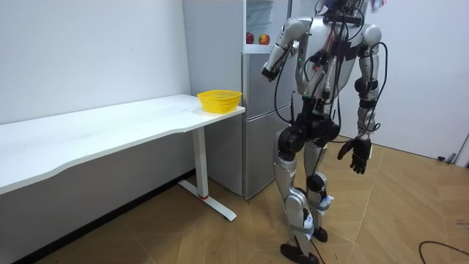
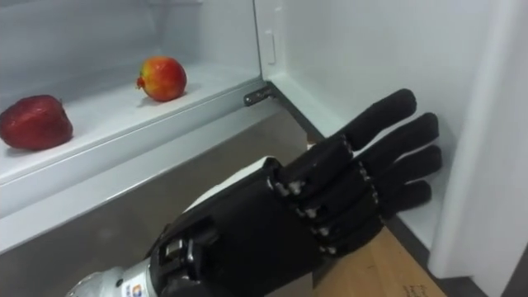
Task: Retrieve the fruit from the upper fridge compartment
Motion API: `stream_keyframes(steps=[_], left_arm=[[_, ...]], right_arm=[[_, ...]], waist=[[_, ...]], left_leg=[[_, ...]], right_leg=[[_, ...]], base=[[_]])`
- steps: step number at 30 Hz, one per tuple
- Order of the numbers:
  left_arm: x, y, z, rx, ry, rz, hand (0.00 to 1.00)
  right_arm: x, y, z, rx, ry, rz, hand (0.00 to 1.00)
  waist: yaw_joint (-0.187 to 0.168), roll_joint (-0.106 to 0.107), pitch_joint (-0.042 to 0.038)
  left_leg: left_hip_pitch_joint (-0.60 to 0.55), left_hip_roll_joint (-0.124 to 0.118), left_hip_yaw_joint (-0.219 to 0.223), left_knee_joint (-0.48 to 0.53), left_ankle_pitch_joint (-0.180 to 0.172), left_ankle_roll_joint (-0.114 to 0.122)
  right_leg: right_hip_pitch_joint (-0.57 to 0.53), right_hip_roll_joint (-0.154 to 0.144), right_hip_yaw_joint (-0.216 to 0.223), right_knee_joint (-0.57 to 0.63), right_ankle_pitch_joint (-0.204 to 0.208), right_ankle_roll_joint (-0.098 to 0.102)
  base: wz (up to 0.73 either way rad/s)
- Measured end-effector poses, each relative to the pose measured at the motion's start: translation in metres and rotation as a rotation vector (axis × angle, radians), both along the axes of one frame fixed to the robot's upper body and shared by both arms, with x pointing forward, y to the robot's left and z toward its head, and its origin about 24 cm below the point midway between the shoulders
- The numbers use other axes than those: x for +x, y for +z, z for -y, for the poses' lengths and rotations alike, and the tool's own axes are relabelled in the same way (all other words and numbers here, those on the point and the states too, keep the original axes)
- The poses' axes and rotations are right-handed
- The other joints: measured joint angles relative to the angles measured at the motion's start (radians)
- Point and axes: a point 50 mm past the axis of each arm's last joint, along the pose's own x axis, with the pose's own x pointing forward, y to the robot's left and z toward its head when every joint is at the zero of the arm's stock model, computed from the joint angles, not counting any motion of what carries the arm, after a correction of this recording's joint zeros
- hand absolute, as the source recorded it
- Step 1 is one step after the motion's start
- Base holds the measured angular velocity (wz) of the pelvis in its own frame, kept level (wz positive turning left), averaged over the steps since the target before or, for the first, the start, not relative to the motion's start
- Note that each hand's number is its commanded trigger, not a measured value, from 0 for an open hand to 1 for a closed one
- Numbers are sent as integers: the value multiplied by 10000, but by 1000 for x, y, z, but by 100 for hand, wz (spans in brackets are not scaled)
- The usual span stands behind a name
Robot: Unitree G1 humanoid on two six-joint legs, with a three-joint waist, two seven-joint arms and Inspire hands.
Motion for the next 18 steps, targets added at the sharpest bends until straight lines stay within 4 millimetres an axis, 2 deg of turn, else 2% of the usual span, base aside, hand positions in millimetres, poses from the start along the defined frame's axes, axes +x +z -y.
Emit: stream_keyframes(steps=[5, 12, 18], left_arm=[[1, 1, 1, 50, -11, -19, 0], [2, 2, 3, 9, 92, -104, 0], [4, 2, 0, 72, 413, -154, 0]], right_arm=[[0, 0, 0, 14, 21, -10, 0], [2, 0, 1, -45, -43, 40, 0], [-3, 0, 1, -10, 23, -40, 0]], waist=[[-38, -7, 5], [-21, -7, 4], [67, 51, -34]], left_leg=[[-7, 89, 55, 1, -58, -94], [-169, 77, 58, 7, -60, -95], [-162, 100, -5, 9, -58, -96]], right_leg=[[-74, 91, -10, 130, 6, -8], [-237, 110, -8, 111, 29, -48], [-213, 148, -47, 137, 58, -94]], base=[[-4], [1], [0]])
